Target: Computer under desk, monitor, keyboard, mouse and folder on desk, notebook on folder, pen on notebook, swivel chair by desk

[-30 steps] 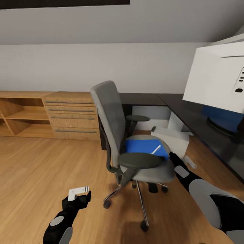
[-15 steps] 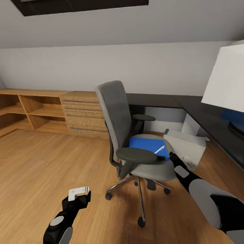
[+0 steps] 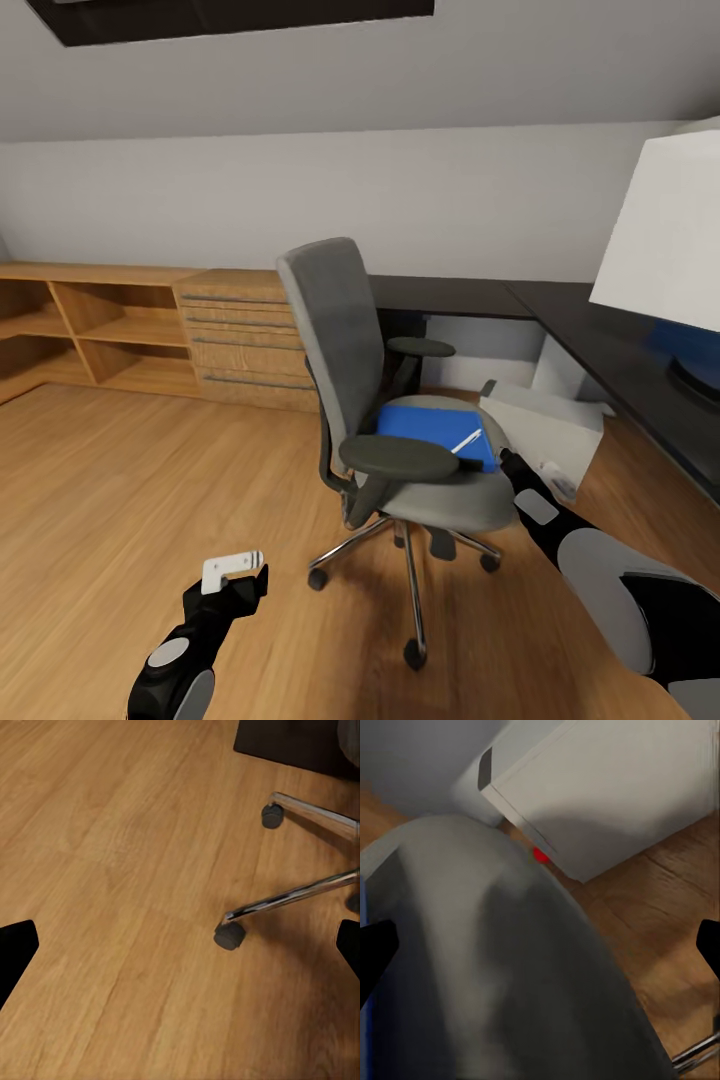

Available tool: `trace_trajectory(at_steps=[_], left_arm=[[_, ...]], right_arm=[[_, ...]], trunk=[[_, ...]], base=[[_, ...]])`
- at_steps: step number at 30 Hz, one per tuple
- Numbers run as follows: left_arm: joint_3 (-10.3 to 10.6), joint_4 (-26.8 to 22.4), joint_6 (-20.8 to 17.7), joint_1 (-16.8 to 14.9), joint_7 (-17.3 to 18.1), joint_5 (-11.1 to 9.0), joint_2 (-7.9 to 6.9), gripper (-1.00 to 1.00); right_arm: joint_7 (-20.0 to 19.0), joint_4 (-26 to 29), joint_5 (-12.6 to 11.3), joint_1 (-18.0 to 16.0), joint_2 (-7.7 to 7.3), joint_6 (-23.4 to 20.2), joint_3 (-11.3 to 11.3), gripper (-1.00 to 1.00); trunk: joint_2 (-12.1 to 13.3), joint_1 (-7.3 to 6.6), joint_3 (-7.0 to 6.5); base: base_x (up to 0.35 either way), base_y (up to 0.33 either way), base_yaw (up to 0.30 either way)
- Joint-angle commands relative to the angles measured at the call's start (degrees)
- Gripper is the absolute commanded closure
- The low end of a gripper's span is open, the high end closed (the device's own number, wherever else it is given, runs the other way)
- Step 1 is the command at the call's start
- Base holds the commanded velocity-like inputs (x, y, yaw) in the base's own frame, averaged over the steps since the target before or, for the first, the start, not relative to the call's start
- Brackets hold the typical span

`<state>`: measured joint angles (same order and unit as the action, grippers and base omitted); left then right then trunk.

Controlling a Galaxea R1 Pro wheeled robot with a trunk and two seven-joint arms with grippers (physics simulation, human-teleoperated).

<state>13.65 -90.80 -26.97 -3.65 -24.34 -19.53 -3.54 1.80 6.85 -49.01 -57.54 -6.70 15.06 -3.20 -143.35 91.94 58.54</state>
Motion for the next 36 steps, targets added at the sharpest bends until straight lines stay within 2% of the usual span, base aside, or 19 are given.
trace_trajectory(at_steps=[1, 9, 22, 36], left_arm=[[0.1, -0.1, -0.1, 0.0, -0.6, -0.6, -0.07, -1.00], [0.2, -0.2, -0.1, 0.0, -0.6, -0.7, 0.08, -1.00], [0.2, -0.3, -0.1, 0.0, -0.6, -0.7, 0.11, -1.00], [0.2, -0.3, -0.1, 0.0, -0.6, -0.7, 0.20, -1.00]], right_arm=[[0.1, 0.0, 0.2, 0.0, 0.02, 0.1, -0.3, -1.00], [0.2, 0.0, 0.2, 0.0, -0.04, 0.0, -0.3, -1.00], [-0.3, 0.1, 0.1, 0.0, 0.26, 0.1, -0.1, -1.00], [-0.3, 0.3, 0.2, 0.0, 0.28, 0.1, -0.1, -1.00]], trunk=[[0.0, -0.01, 0.05], [0.0, -0.01, 0.05], [0.0, -0.01, 0.05], [-0.2, 0.35, 3.16]], base=[[0.000, 0.000, -0.201], [0.000, 0.000, -0.221], [0.000, 0.000, -0.017], [0.000, 0.000, 0.000]])
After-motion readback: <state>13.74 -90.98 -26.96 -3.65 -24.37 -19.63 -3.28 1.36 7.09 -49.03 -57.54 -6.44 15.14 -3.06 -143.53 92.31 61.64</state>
